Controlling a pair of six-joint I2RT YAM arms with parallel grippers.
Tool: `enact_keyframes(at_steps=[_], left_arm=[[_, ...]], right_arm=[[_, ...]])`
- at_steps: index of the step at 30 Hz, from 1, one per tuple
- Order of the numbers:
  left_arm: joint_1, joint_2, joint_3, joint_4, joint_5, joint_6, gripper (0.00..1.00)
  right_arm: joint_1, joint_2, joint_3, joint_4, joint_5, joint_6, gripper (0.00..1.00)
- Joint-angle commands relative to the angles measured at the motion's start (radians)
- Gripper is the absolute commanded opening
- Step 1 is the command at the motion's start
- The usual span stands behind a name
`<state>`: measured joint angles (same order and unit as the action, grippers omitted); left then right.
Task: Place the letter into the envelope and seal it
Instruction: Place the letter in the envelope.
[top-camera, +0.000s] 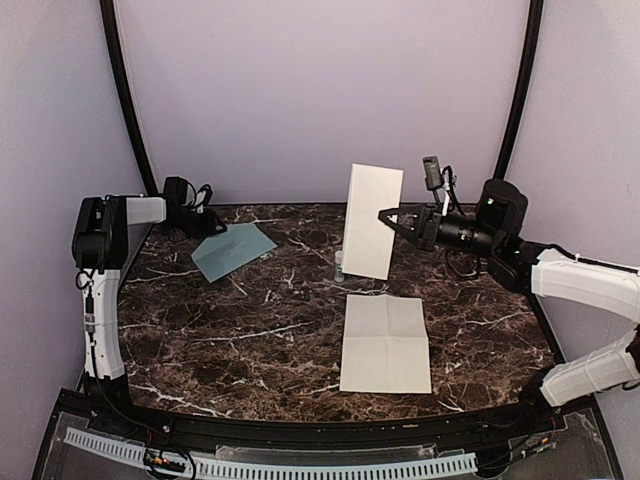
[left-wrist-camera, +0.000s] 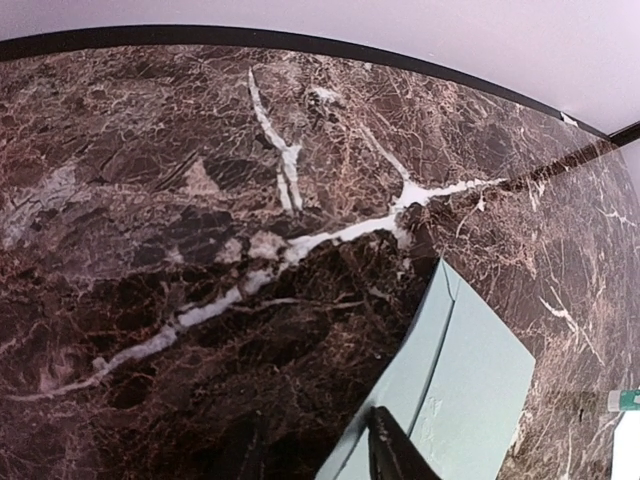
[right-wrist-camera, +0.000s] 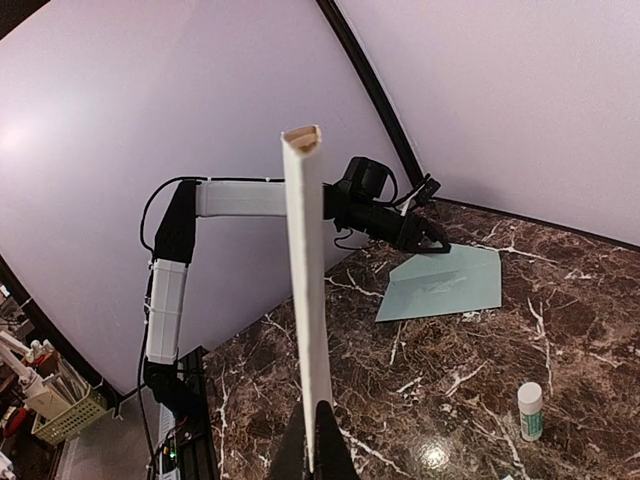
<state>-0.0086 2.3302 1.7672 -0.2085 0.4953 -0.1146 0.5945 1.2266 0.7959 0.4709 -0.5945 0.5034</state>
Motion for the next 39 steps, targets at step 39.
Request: enact_keyframes(at_steps=[39], left_arm=[[-0.342, -0.747, -0.897, 0.487, -0.380, -0.634, 0.00]], right_arm=[[-0.008, -0.079, -0.049, 0.068, 0.021, 0.039, 0.00]])
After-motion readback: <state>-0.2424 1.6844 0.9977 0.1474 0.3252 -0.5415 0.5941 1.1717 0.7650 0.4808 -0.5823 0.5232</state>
